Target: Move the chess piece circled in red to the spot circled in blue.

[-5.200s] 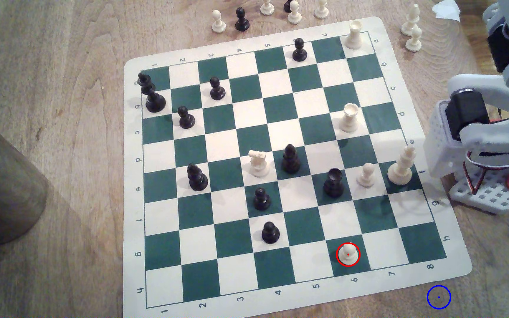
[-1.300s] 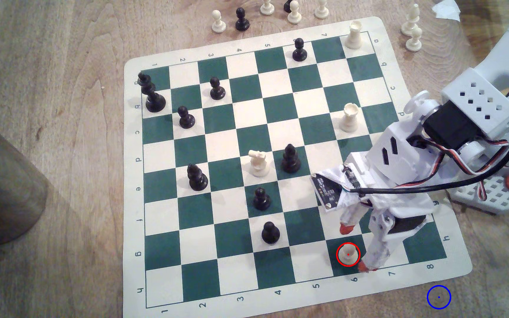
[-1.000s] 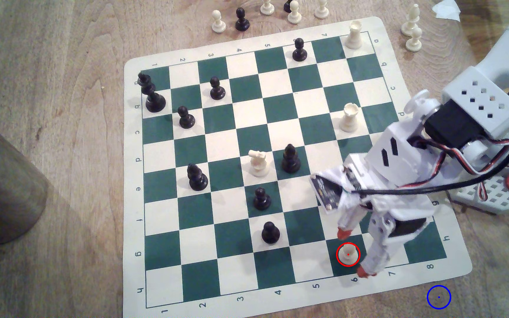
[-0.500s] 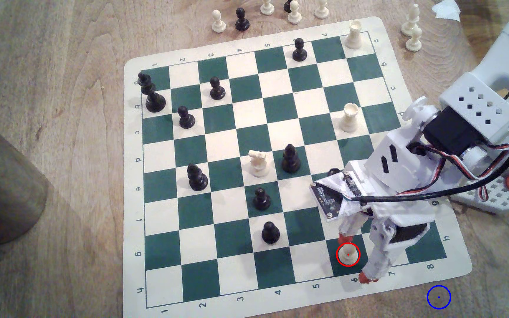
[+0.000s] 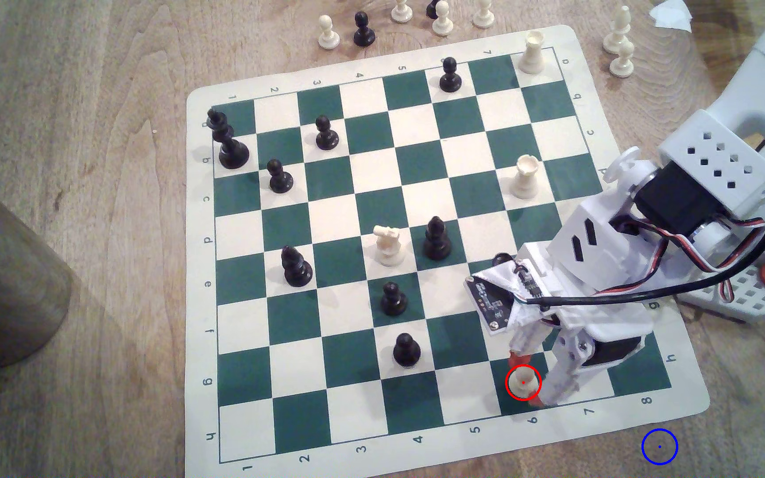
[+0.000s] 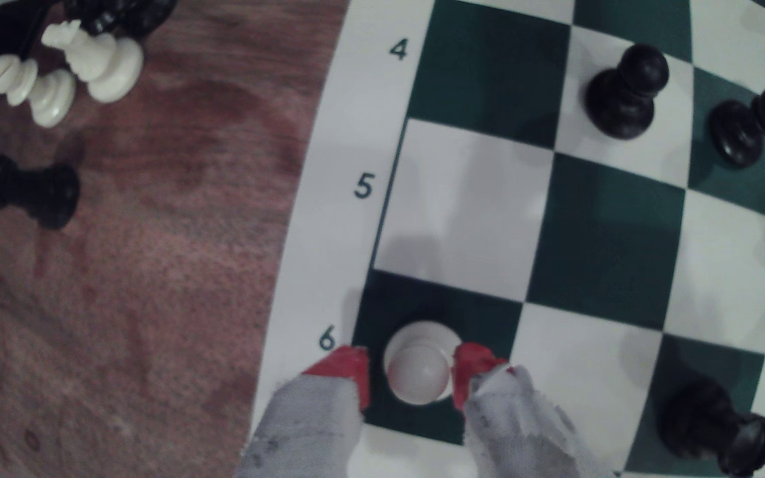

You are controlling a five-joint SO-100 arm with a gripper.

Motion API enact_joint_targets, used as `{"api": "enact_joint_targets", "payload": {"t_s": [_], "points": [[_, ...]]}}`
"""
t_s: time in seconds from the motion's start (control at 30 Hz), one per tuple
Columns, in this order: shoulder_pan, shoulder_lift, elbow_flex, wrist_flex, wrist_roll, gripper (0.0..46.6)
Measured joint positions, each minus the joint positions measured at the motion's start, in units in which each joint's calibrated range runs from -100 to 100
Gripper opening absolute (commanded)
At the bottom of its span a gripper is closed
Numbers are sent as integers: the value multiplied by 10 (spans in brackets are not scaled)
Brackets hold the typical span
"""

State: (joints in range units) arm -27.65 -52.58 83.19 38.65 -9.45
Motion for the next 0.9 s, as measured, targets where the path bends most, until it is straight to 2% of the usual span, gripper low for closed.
{"api": "enact_joint_targets", "payload": {"t_s": [0.53, 0.7, 0.9], "points": [[-6, -28, -6, 15, 0, 2], [-7, -96, -72, 102, 0, 2], [-47, -157, -187, 236, -12, 2]]}}
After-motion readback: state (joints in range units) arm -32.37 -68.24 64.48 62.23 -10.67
